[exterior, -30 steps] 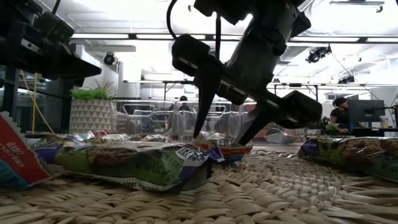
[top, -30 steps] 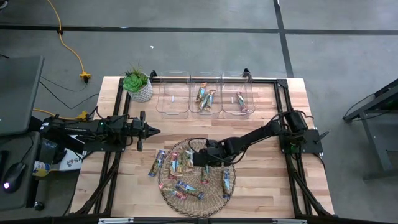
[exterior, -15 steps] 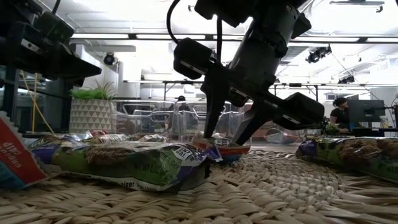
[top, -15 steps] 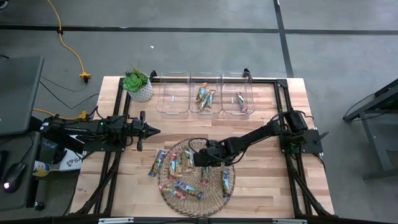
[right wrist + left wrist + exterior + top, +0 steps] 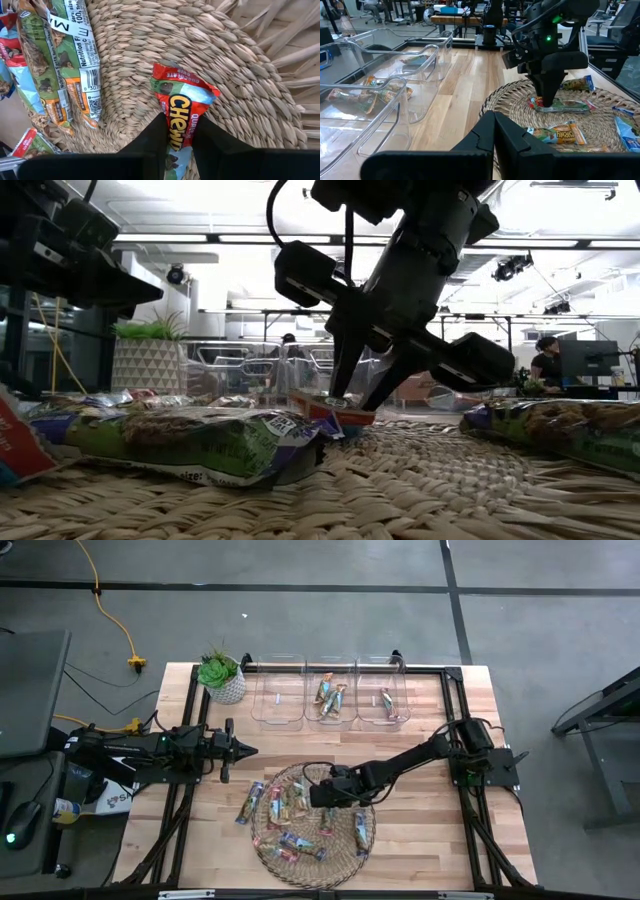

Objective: Pick and place Granola Bars by type
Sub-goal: Put the red granola bar into the right transparent bin

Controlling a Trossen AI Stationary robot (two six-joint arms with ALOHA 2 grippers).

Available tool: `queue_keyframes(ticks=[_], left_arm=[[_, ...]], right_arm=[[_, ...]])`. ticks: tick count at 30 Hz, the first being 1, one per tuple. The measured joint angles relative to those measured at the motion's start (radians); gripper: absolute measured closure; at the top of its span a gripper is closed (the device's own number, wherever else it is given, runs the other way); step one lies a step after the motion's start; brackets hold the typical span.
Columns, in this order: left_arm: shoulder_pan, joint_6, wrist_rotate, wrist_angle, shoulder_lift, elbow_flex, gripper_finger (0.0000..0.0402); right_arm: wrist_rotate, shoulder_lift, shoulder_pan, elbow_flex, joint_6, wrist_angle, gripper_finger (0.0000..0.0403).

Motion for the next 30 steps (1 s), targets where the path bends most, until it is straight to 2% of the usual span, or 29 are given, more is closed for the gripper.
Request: queue_keyframes(ticks=[12,24,30], left_arm=[[0.0,0.0,0.0,0.0,0.0,0.0,0.04],[0.0,0.0,0.0,0.0,0.0,0.0,0.04],[0.0,0.0,0.0,0.0,0.0,0.0,0.04]], right_arm=[[0.028,-0.071,0.004,-0.001,-0.028,0.012,0.0359],[0.192,-0.22,0.002,0.0,-0.119,0.036,0.036],[0.301,-0.319,0.002,0.0,-0.241,0.089,0.036]])
